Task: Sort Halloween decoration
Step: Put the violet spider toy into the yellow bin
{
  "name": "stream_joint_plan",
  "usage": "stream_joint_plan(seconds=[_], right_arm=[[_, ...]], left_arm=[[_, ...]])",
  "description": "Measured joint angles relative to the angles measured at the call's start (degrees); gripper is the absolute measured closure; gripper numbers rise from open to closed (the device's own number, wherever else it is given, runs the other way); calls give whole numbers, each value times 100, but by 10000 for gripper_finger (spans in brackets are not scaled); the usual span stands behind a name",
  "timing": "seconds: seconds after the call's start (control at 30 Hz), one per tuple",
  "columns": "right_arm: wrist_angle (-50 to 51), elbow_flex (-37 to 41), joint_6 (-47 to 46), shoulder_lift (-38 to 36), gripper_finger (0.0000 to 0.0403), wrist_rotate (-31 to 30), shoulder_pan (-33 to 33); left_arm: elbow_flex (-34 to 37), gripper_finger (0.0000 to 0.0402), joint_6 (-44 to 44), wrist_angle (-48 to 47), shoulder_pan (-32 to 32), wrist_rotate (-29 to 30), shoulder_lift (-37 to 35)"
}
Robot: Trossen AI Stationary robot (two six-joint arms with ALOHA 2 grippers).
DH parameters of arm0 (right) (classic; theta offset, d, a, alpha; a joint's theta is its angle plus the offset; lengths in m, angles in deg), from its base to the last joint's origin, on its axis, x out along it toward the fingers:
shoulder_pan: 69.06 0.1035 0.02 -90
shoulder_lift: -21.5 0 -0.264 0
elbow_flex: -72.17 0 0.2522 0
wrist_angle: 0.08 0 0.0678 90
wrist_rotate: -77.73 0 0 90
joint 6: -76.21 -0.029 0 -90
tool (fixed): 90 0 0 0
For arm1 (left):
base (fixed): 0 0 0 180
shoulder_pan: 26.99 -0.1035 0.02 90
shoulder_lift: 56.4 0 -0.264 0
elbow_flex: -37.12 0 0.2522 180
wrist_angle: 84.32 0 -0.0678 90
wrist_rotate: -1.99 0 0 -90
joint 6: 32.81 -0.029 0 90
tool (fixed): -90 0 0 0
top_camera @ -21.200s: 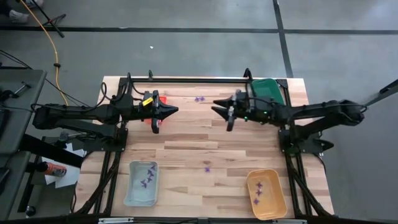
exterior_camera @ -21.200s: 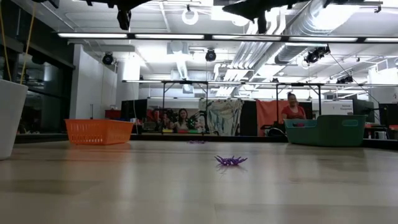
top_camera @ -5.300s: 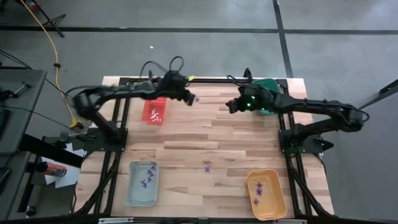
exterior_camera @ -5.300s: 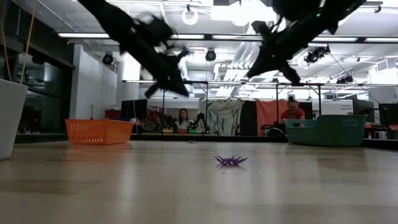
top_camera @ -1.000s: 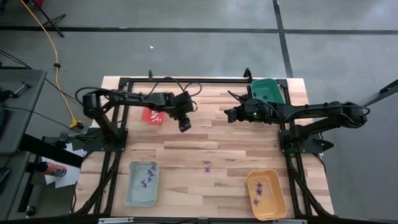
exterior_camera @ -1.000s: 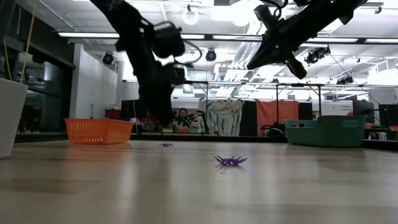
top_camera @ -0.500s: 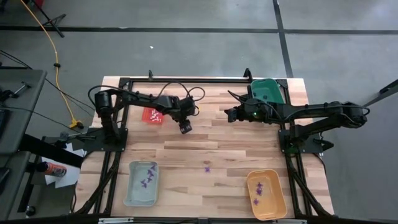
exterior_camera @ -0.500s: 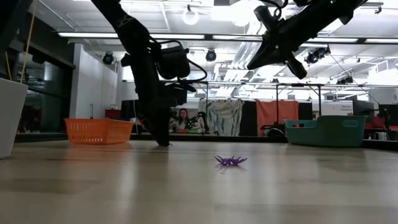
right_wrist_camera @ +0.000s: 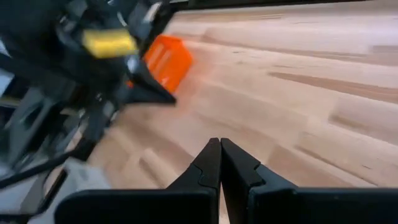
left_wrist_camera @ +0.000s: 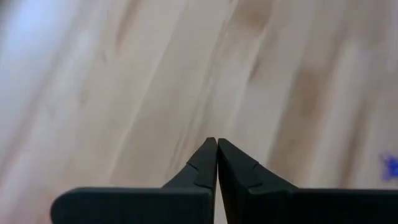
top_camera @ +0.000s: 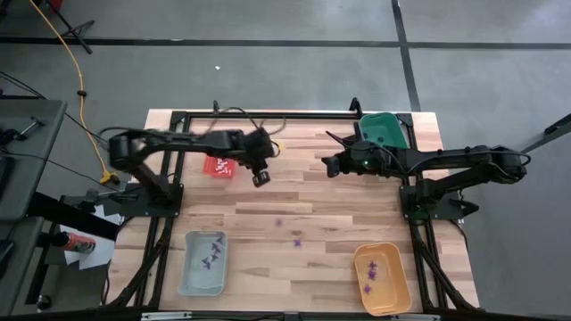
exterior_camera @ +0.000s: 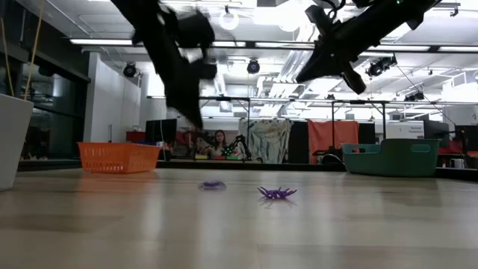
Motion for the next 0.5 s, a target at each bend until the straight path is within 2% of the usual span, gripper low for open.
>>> stream_joint_plan(seconds=[0.17,0.27,0.43,0.5], right_arm=[[-937,3,863,23,402,943,1],[-1673,3,1205,54,402,1353,2],[-2352,-13,1184,102,402,1848,45],[-2087,-133,1258,129,402,2220,131]], left_arm=[[-9,401,-136,216,214,20,-1369],[-9,401,-134,299,379,275,-1977],[-11,401,81,221,700,628,-2534],[-11,401,196,222,849,728,-2657]])
